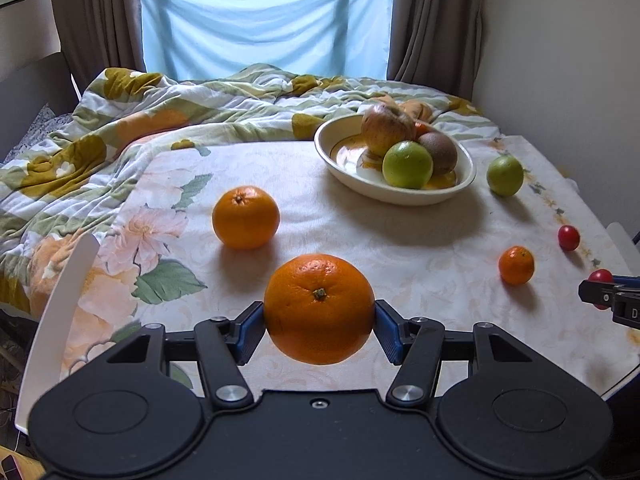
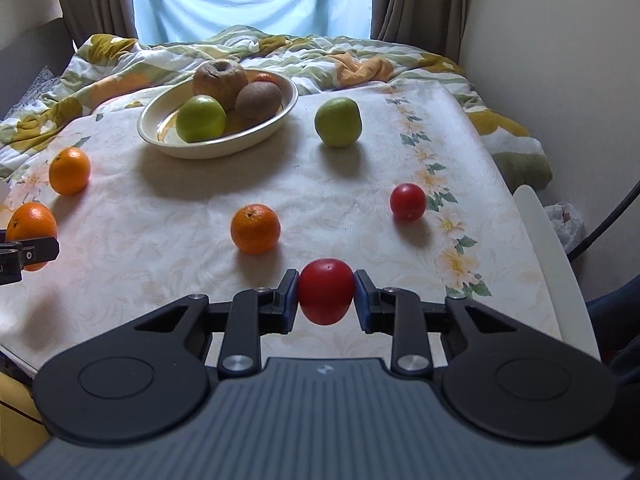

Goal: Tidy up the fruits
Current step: 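Carry the orange and red tomato over the white bowl with both tools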

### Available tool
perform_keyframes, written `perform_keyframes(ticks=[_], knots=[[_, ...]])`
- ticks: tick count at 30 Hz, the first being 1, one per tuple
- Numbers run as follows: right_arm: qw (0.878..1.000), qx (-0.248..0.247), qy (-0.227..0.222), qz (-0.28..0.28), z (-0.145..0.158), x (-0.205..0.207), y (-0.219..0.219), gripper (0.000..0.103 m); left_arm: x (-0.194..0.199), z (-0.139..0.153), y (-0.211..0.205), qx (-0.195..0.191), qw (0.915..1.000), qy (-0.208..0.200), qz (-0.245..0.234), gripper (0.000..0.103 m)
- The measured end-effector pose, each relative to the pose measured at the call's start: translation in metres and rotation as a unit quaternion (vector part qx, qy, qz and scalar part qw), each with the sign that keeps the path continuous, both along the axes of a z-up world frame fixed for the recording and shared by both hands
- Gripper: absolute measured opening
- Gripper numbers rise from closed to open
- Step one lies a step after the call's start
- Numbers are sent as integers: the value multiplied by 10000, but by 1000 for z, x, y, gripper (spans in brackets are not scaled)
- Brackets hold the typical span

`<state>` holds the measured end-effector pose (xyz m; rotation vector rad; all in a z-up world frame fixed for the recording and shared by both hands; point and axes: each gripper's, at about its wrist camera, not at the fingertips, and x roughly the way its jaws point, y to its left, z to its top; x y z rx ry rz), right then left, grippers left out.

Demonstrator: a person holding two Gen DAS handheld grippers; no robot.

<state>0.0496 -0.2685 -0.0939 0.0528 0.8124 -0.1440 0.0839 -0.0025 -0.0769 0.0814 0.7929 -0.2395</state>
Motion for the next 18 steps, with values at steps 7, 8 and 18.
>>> perform_keyframes(ticks=[7,8,18], knots=[[9999,58,-26,96,34,-1,7,44,-3,33,4,-253,9996,-127,-1,62],[9999,84,-48,81,40,-1,7,44,-3,38,4,-279,9995,-138,-8,62],[9992,260,-76,281,83,24,10,44,23,77,-4,-381,9985,-399,-30,62]])
